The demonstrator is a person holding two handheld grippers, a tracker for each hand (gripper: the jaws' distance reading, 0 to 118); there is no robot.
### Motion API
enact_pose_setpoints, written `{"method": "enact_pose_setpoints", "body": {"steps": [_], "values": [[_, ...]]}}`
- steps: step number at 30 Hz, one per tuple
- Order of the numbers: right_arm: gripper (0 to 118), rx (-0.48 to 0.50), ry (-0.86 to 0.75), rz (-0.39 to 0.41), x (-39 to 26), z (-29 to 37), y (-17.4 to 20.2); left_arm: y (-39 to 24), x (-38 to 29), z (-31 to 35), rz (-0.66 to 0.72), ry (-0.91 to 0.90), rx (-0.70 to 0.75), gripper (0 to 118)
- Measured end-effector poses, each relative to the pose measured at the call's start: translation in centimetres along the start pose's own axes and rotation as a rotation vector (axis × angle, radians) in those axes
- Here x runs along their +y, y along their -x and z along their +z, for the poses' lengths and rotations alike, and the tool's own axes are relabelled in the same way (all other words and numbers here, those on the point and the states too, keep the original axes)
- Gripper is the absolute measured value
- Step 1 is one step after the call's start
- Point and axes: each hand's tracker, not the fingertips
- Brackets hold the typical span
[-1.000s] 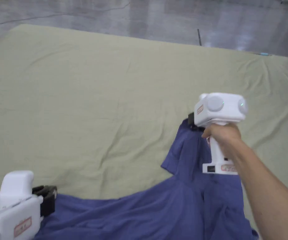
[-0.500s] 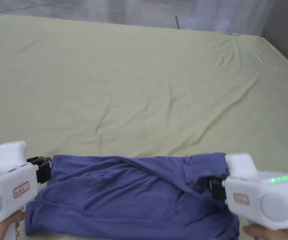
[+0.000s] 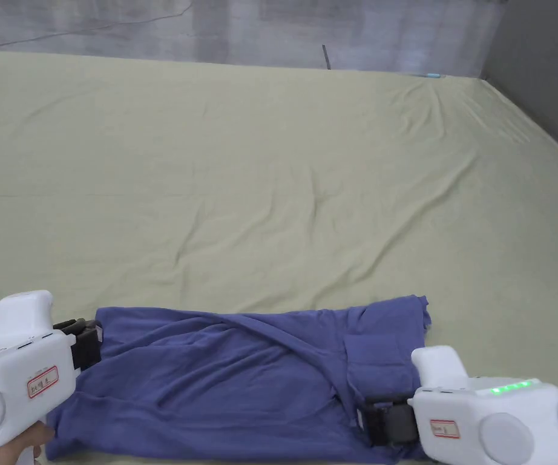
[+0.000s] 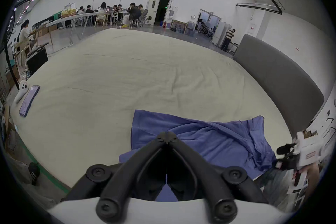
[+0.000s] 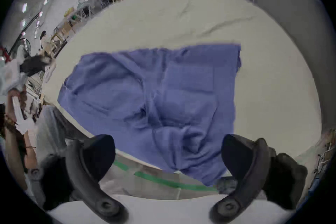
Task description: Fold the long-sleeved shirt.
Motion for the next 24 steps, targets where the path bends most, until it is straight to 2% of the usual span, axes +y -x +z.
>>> {"method": "enact_pose_setpoints", "body": {"steps": [4, 5, 6, 7, 13, 14, 15, 16, 17, 23, 24], "values": [[114, -0.072, -0.156, -0.080, 2.8, 3.9, -0.8, -0.1, 0.1, -0.3, -0.010, 0.004, -0.004, 0], [100, -0.088, -0.179, -0.081, 3.4, 4.1, -1.1, -0.1, 0.2, -0.5, -0.009, 0.006, -0.002, 0], [40, -0.104, -0.190, -0.074, 4.0, 3.5, -1.6, -0.1, 0.2, -0.7, -0.009, 0.007, 0.000, 0], [2, -0.142, -0.169, -0.088, 4.5, 2.8, -1.9, 0.1, 0.2, -1.0, -0.012, 0.010, -0.001, 0], [2, -0.086, -0.137, -0.108, 5.9, 0.3, -3.0, 2.2, 2.2, -5.6, -0.003, 0.051, 0.041, 0], [2, -0.089, -0.140, -0.105, 5.9, 0.2, -2.9, 2.5, 2.7, -6.5, 0.001, 0.054, 0.040, 3], [2, -0.091, -0.135, -0.104, 6.1, -0.1, -2.8, 2.9, 3.2, -7.6, 0.008, 0.065, 0.047, 46], [2, -0.086, -0.128, -0.103, 6.2, -0.4, -2.9, 3.3, 3.7, -9.2, 0.010, 0.097, 0.072, 96], [2, -0.083, -0.124, -0.105, 6.4, -0.7, -3.0, 3.6, 4.0, -10.6, 0.002, 0.168, 0.096, 115], [2, -0.093, -0.084, -0.112, 7.1, -2.6, -3.0, 4.5, 3.7, -18.3, -0.105, 0.330, 0.156, 108], [2, -0.097, -0.079, -0.111, 7.2, -2.9, -3.0, 4.5, 3.4, -19.2, -0.106, 0.338, 0.184, 99]]}}
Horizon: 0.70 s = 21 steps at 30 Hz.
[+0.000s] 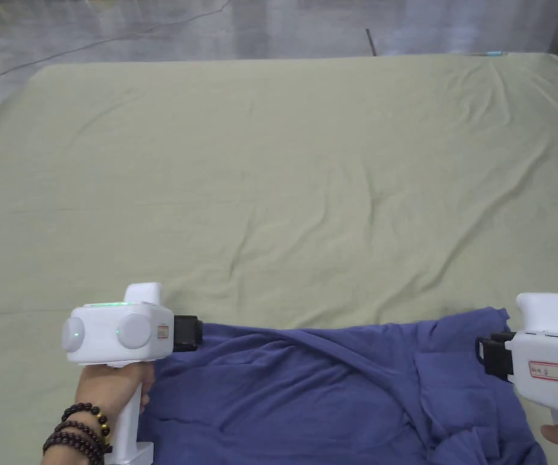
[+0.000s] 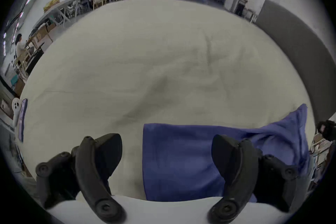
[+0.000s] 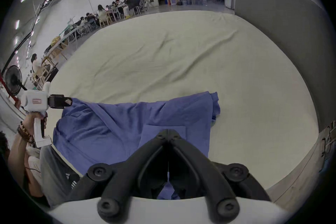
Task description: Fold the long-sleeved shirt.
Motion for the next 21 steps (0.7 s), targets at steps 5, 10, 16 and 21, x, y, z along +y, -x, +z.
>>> {"method": "enact_pose_setpoints", "body": {"steps": [5, 10, 16, 21], "values": [[2, -0.007, 0.029, 0.005, 0.7, -1.4, -0.1, -1.4, -1.1, 1.2, -0.081, -0.090, 0.009, 1], [2, -0.015, 0.014, 0.006, 3.4, -2.4, -1.2, -2.4, -1.1, 3.3, -0.134, -0.146, -0.025, 1], [111, -0.096, 0.059, -0.051, 7.3, -7.1, -4.3, -2.0, 0.9, 4.4, -0.078, -0.193, -0.051, 1], [101, -0.088, 0.231, -0.091, 7.8, -11.8, -6.1, -2.8, 0.9, 4.8, -0.099, -0.192, -0.052, 1]]}}
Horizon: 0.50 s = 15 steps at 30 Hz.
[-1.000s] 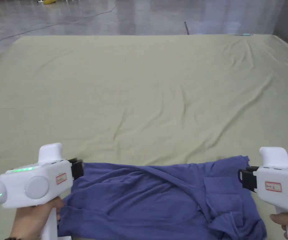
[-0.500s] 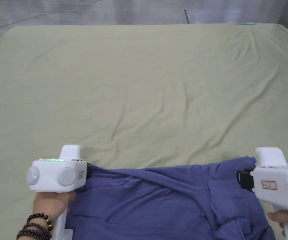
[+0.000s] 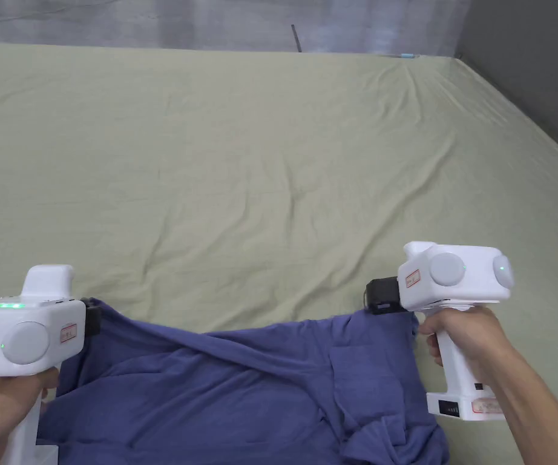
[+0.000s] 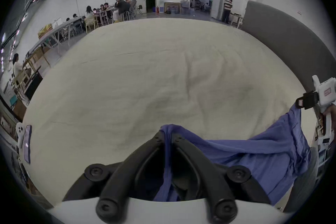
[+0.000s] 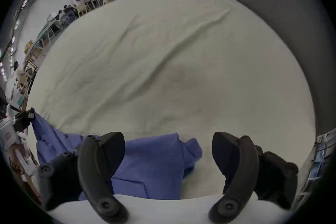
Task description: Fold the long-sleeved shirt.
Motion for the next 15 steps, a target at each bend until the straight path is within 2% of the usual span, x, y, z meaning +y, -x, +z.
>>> {"method": "enact_pose_setpoints", "body": {"steps": [1, 3, 4, 5, 6, 7, 8, 9, 10, 11, 15], "values": [[93, 0.008, 0.029, -0.009, -0.2, -0.5, 0.1, 0.0, -0.2, -0.1, 0.003, 0.001, 0.002, 1], [64, 0.036, 0.084, 0.013, -0.6, -1.5, 0.7, -0.2, -0.2, 0.1, 0.012, 0.001, 0.001, 1], [59, 0.045, 0.087, 0.031, -0.9, -1.8, 1.1, -0.2, -0.3, 0.1, 0.018, 0.004, 0.002, 1], [48, 0.035, 0.060, 0.044, -1.2, -1.6, 1.5, -0.1, -0.4, 0.1, 0.021, 0.005, 0.000, 1], [28, 0.044, 0.027, 0.079, -1.0, -1.1, 1.6, -0.1, -0.3, 0.3, 0.025, 0.003, 0.001, 1], [28, 0.110, 0.021, 0.052, -0.9, -0.9, 1.7, -0.1, -0.4, 0.4, 0.030, -0.003, 0.002, 1], [28, 0.052, 0.005, 0.036, -0.8, -0.6, 1.8, -0.1, -0.4, 0.5, 0.036, -0.010, 0.002, 1], [28, 0.027, -0.043, 0.082, -0.8, 0.1, 2.3, 0.0, -0.3, 0.7, 0.040, -0.019, 0.003, 1], [28, 0.025, -0.092, 0.085, -0.6, 0.8, 2.4, 0.5, -0.1, 0.9, 0.046, -0.047, 0.012, 1], [28, 0.032, -0.144, 0.053, -0.6, 1.6, 2.3, 0.6, 0.1, 1.3, 0.048, -0.077, 0.010, 1], [28, 0.116, -0.262, 0.053, -0.6, 5.6, 2.5, 1.2, 1.1, 4.0, 0.083, -0.151, -0.002, 1]]}}
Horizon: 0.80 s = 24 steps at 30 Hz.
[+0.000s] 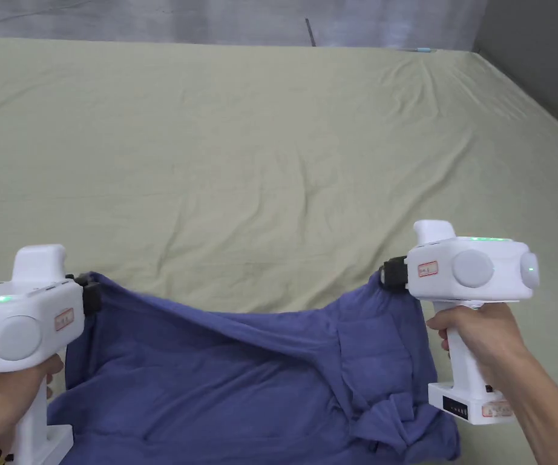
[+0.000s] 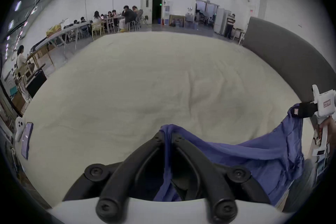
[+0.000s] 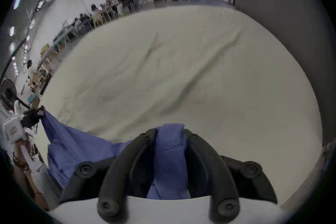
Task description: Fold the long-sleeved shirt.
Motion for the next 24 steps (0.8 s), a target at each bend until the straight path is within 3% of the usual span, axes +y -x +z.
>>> {"method": "enact_pose_setpoints", "body": {"steps": [4, 6, 12, 20, 22, 24], "values": [[28, 0.020, -0.112, 0.019, 0.3, 4.5, 0.8, 0.5, 1.5, 3.9, 0.018, -0.093, -0.019, 1], [28, 0.046, -0.088, 0.024, 0.1, 6.8, 1.2, 0.5, 1.8, 6.3, 0.010, -0.100, -0.027, 1], [28, 0.104, -0.130, 0.074, -4.7, 12.3, 2.5, 0.4, -2.5, 11.3, -0.004, -0.103, -0.062, 1], [28, 0.119, 0.044, 0.172, -12.5, 12.2, 1.5, 1.0, -10.7, 12.2, 0.055, 0.092, -0.062, 1], [28, 0.066, 0.127, 0.176, -13.8, 10.6, 1.1, 0.9, -12.0, 11.2, 0.061, 0.147, -0.062, 1], [28, -0.016, 0.162, 0.246, -14.9, 8.9, 0.9, 1.4, -13.2, 9.4, 0.010, 0.203, -0.022, 1]]}}
